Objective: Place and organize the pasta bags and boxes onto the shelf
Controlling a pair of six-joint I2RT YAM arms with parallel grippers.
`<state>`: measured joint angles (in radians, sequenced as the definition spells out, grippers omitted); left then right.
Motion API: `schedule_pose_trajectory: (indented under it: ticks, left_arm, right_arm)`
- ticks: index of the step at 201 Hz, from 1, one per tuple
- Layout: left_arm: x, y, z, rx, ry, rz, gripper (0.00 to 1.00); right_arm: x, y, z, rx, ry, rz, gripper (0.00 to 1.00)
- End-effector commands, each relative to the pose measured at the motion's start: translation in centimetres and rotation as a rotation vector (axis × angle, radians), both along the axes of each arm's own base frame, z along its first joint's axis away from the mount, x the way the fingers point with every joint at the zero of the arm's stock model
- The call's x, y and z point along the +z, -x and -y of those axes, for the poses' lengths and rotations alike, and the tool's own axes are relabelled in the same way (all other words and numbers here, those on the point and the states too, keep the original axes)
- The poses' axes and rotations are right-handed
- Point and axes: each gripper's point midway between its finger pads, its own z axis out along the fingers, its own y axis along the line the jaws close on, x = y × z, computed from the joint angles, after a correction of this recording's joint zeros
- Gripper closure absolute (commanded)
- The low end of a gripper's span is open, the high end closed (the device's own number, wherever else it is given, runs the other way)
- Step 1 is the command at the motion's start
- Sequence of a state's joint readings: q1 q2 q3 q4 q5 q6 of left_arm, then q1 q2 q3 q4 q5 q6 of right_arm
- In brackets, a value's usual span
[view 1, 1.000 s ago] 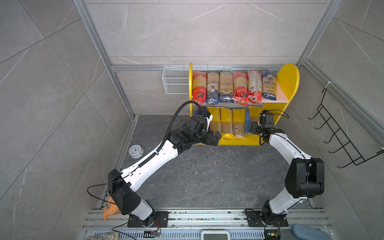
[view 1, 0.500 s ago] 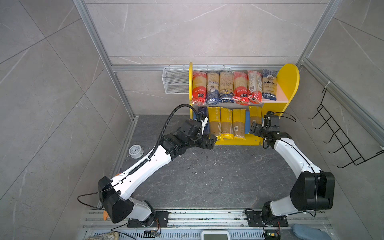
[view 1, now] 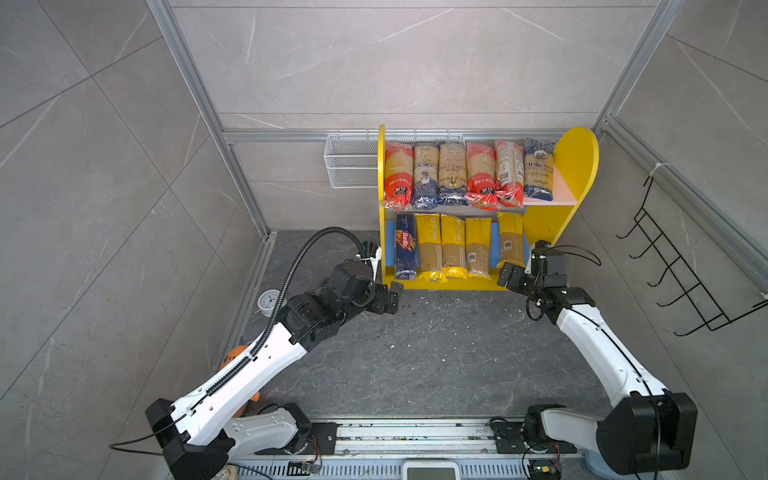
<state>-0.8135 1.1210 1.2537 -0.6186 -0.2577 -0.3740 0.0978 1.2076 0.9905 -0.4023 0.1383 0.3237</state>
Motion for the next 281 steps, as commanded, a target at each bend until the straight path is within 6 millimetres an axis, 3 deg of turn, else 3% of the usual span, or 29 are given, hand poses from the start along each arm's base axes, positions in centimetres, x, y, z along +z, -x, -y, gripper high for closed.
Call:
schedule_pose_trajectory:
  ticks: [1,47,93,130,145,175,213,246,266,281]
  left_arm:
    - [-0.3,0.2,-4.3,0.136,-0.087,0.054,0.00]
    - [-3.0,2.2,-8.7,0.261,-0.109,0.036,0.00]
    - [-5.2,3.8,-13.0,0.402,-0.107,0.058,0.00]
    - [-6.0,4.2,-14.6,0.445,-0.099,0.115,0.00]
    - [-6.4,4.0,-15.2,0.480,-0.127,0.133,0.00]
    - [-6.9,3.6,-18.2,0.667,-0.203,0.178,0.01]
    - [-8.7,1.7,-17.3,0.675,-0.241,0.285,0.01]
    - [-11.3,0.2,-16.8,0.695,-0.245,0.343,0.01]
    - [-13.2,-0.9,-17.7,0.725,-0.287,0.335,0.01]
    - [-13.4,-1.9,-18.8,0.743,-0.314,0.320,0.01]
  right_arm:
    - [0.2,2.2,-2.6,0.050,-0.016,0.008,0.00]
    - [0.6,5.6,-5.0,0.111,0.000,0.056,0.00]
    - [0.5,8.4,-5.4,0.109,-0.003,0.094,0.00]
    - [-0.6,10.1,-5.3,0.126,0.066,0.111,0.00]
    - [-1.5,10.2,-6.0,0.158,0.081,0.138,0.00]
    - [-2.1,10.8,-5.3,0.116,0.179,0.194,0.00]
    - [-2.4,10.0,-6.3,0.154,0.229,0.253,0.00]
    - [-2.0,9.1,-5.3,0.067,0.251,0.329,0.00]
    - [-1.4,8.5,-5.1,0.036,0.274,0.356,0.00]
    - [-0.7,8.0,-4.6,-0.002,0.322,0.362,0.00]
